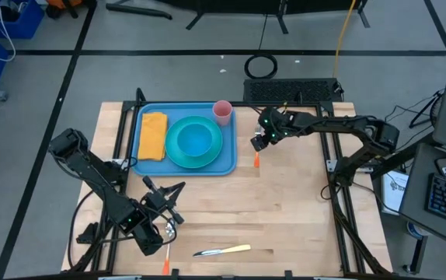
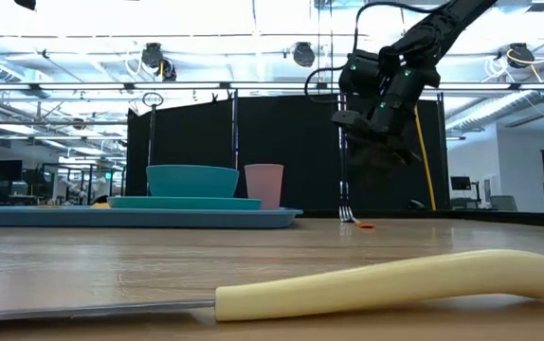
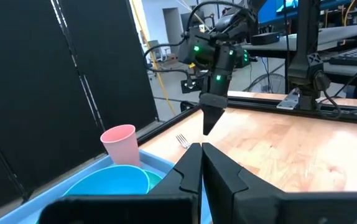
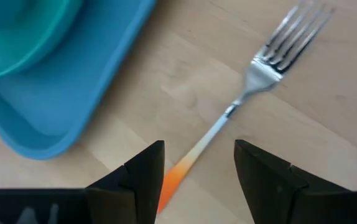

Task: Set up tray
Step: Put the orange fork on the yellow napkin on the blue serving tray

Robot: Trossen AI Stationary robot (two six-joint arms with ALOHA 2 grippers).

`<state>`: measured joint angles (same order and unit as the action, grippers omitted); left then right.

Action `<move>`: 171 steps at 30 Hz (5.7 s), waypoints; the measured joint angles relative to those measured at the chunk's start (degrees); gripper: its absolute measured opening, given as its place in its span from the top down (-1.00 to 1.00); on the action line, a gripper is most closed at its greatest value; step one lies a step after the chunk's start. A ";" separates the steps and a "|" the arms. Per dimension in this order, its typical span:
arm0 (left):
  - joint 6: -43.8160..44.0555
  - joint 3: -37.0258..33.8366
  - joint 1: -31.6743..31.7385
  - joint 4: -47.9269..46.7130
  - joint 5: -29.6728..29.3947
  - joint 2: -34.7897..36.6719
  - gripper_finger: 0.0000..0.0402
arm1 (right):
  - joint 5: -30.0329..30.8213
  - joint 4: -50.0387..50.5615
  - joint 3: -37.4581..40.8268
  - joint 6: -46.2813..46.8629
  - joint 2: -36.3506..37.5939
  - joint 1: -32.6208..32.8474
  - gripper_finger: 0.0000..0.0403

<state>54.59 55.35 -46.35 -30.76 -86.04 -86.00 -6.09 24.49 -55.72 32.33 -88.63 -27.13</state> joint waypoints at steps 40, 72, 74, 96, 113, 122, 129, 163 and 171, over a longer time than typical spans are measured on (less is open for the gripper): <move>4.22 0.00 0.22 -3.87 0.02 -0.02 0.92 | -0.18 -6.22 0.02 0.02 -8.95 -1.41 0.14; 5.95 0.00 0.26 -5.92 0.46 -0.02 0.92 | 0.93 1.60 -6.27 -3.67 -15.77 -1.47 0.85; 5.92 0.00 0.26 -5.92 0.47 -0.02 0.92 | 0.99 1.55 -6.27 -4.24 -15.77 -1.47 0.92; 5.92 0.00 0.26 -6.67 1.03 -0.02 0.92 | 1.62 -0.67 -6.27 -7.91 -15.44 -1.23 0.98; 3.55 0.00 0.26 -6.78 4.17 -0.04 0.92 | 9.27 -6.58 -5.53 -10.14 -4.12 8.11 0.99; 2.72 0.00 1.03 -6.58 4.89 -0.04 0.92 | 9.25 -28.62 4.07 -10.04 3.95 15.88 0.99; -0.21 0.00 6.72 -5.52 13.67 -0.04 0.92 | 9.04 -52.45 13.21 -10.68 8.04 21.44 0.99; -75.11 0.04 16.52 66.81 9.02 -18.89 0.21 | 11.86 -88.40 16.02 -39.24 7.66 41.13 0.99; -86.77 2.29 16.94 75.15 15.35 -22.75 0.21 | 10.32 -86.66 16.02 -44.99 6.12 41.06 0.99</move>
<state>-32.18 57.64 -29.41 44.38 -70.69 -108.75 4.23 -62.17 -39.70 -12.66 -82.51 13.93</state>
